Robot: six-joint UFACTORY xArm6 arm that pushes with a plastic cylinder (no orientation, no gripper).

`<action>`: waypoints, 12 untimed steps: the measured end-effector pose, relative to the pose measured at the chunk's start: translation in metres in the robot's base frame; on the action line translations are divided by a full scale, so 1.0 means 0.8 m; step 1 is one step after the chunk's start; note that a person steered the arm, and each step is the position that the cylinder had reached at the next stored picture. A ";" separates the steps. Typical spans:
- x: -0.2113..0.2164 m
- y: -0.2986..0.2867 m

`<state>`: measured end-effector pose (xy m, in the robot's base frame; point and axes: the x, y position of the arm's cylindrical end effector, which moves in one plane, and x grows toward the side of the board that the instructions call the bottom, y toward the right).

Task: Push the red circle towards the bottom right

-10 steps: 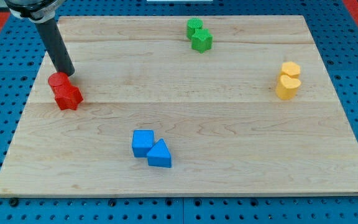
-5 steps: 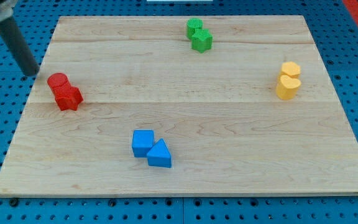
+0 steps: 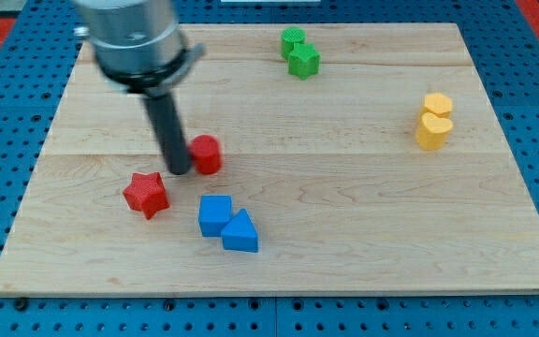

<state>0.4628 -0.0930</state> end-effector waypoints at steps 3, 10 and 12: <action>-0.018 0.050; -0.021 0.148; -0.084 0.160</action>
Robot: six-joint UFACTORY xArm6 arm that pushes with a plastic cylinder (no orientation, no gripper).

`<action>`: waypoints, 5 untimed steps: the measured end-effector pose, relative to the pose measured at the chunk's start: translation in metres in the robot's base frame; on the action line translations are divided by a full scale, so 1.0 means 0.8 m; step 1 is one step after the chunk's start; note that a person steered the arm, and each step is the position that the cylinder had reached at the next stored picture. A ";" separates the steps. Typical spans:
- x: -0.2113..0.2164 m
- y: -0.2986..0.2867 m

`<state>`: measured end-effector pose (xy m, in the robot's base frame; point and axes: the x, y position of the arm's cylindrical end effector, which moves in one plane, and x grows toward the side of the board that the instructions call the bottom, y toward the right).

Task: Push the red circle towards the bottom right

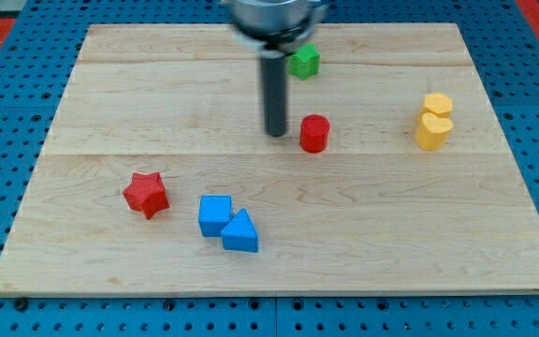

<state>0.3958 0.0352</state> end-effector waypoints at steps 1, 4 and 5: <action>0.008 0.051; 0.094 0.116; 0.107 0.118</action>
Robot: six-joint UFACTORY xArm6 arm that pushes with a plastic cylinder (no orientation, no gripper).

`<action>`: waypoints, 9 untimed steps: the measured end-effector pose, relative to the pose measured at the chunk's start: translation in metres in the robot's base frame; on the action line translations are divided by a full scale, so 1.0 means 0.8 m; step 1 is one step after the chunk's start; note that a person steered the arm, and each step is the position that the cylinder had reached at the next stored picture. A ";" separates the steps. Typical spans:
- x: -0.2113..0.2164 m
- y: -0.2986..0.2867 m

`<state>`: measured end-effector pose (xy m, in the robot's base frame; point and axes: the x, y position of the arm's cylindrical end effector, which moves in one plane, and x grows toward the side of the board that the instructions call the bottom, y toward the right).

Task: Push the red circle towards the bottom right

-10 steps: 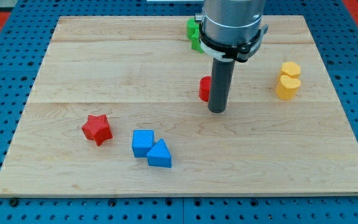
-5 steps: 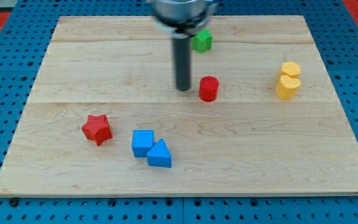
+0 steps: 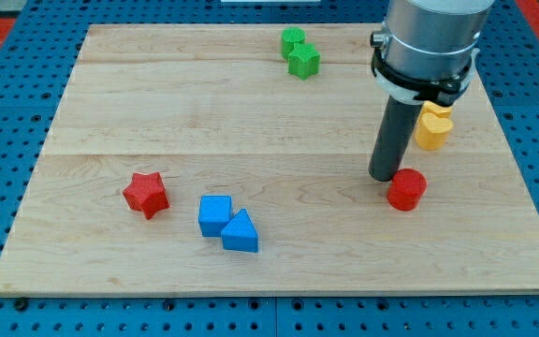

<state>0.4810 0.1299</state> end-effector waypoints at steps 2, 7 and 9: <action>0.022 0.005; 0.082 0.080; 0.083 0.079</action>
